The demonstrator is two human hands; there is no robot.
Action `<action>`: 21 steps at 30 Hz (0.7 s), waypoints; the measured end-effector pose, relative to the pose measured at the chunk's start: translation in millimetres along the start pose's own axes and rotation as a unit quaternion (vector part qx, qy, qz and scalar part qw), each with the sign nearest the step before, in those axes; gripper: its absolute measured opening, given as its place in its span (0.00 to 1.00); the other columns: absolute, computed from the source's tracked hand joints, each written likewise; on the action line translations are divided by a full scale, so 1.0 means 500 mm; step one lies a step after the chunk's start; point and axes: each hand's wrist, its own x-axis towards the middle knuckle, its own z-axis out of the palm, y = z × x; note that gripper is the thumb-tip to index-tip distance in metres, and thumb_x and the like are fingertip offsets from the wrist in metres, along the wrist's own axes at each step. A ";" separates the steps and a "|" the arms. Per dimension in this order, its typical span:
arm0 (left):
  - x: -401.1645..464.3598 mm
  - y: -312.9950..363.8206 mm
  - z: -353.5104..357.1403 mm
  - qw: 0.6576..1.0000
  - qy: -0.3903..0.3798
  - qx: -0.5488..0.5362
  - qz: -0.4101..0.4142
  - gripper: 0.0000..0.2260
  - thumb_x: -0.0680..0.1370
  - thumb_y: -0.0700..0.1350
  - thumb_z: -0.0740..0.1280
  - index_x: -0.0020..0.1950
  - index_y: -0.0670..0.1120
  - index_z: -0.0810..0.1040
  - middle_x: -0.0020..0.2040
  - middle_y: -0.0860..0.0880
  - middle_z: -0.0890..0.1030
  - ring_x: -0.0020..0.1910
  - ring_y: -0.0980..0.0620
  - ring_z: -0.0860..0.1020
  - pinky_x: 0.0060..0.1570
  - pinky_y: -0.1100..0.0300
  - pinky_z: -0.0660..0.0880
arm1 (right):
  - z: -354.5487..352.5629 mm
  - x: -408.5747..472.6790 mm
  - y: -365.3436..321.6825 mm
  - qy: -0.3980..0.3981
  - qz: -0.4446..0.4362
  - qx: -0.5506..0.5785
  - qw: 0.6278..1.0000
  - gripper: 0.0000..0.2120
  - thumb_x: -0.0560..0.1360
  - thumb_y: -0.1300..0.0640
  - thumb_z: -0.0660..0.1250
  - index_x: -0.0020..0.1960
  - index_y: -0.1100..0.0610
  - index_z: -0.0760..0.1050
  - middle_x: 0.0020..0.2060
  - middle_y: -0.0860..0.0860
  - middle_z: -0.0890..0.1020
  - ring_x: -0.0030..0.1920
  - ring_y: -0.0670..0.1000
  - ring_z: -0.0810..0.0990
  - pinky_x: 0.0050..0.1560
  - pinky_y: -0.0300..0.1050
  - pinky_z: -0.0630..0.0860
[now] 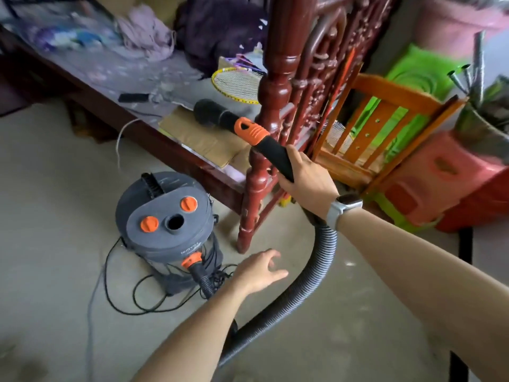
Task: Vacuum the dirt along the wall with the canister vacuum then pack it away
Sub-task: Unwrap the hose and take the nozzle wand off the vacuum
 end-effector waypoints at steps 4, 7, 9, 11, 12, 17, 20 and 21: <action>0.011 -0.012 -0.104 0.997 0.069 -0.020 -0.028 0.22 0.76 0.55 0.66 0.67 0.50 0.69 0.59 0.50 0.76 0.56 0.50 0.76 0.57 0.57 0.71 | -0.010 0.007 0.029 -0.045 -0.050 -0.057 0.996 0.25 0.77 0.53 0.62 0.71 0.60 0.61 0.53 0.58 0.77 0.35 0.56 0.76 0.32 0.44 0.66; 0.014 -0.039 -0.167 0.993 0.115 -0.008 -0.038 0.19 0.77 0.53 0.65 0.66 0.47 0.71 0.58 0.49 0.77 0.57 0.48 0.76 0.57 0.56 0.72 | -0.005 0.027 0.042 -0.056 -0.066 -0.108 0.990 0.25 0.78 0.52 0.61 0.72 0.60 0.61 0.54 0.59 0.77 0.36 0.60 0.77 0.31 0.43 0.63; 0.014 -0.073 -0.204 0.988 0.147 0.009 -0.050 0.17 0.78 0.51 0.63 0.65 0.46 0.72 0.59 0.47 0.77 0.59 0.47 0.76 0.57 0.56 0.70 | 0.020 0.036 0.042 -0.069 -0.065 -0.127 0.987 0.26 0.79 0.51 0.59 0.73 0.60 0.59 0.52 0.58 0.77 0.38 0.60 0.78 0.31 0.44 0.64; 0.016 -0.125 -0.234 0.982 0.177 0.023 -0.067 0.15 0.79 0.47 0.63 0.63 0.43 0.73 0.58 0.45 0.78 0.59 0.46 0.76 0.55 0.55 0.69 | 0.065 0.034 0.033 -0.092 -0.063 -0.145 0.983 0.26 0.79 0.51 0.58 0.73 0.59 0.57 0.52 0.57 0.76 0.42 0.60 0.79 0.33 0.45 0.66; 0.017 -0.156 -0.247 0.979 0.188 0.030 -0.080 0.14 0.78 0.46 0.63 0.61 0.42 0.74 0.58 0.44 0.78 0.59 0.45 0.76 0.54 0.55 0.69 | 0.090 0.031 0.026 -0.104 -0.055 -0.147 0.982 0.26 0.79 0.50 0.58 0.74 0.58 0.57 0.53 0.56 0.76 0.43 0.59 0.79 0.34 0.46 0.68; 0.058 -0.318 -0.298 0.966 0.205 0.030 -0.157 0.12 0.78 0.41 0.63 0.59 0.39 0.77 0.56 0.41 0.79 0.58 0.42 0.76 0.55 0.53 0.69 | 0.225 0.029 -0.017 -0.134 0.027 -0.106 0.985 0.22 0.79 0.51 0.58 0.71 0.56 0.61 0.53 0.55 0.76 0.42 0.61 0.80 0.34 0.49 0.71; 0.109 -0.390 -0.317 0.963 0.194 0.023 -0.183 0.12 0.78 0.41 0.63 0.60 0.38 0.77 0.58 0.40 0.79 0.59 0.42 0.76 0.57 0.54 0.68 | 0.304 0.046 -0.040 -0.158 0.071 -0.105 0.979 0.21 0.78 0.54 0.59 0.70 0.55 0.60 0.52 0.54 0.75 0.43 0.61 0.80 0.35 0.49 0.71; 0.128 -0.408 -0.322 0.961 0.196 0.018 -0.192 0.12 0.78 0.42 0.63 0.59 0.38 0.77 0.58 0.40 0.80 0.58 0.41 0.76 0.56 0.54 0.69 | 0.326 0.052 -0.044 -0.167 0.086 -0.104 0.977 0.21 0.78 0.55 0.59 0.69 0.55 0.60 0.52 0.54 0.75 0.42 0.60 0.80 0.35 0.49 0.71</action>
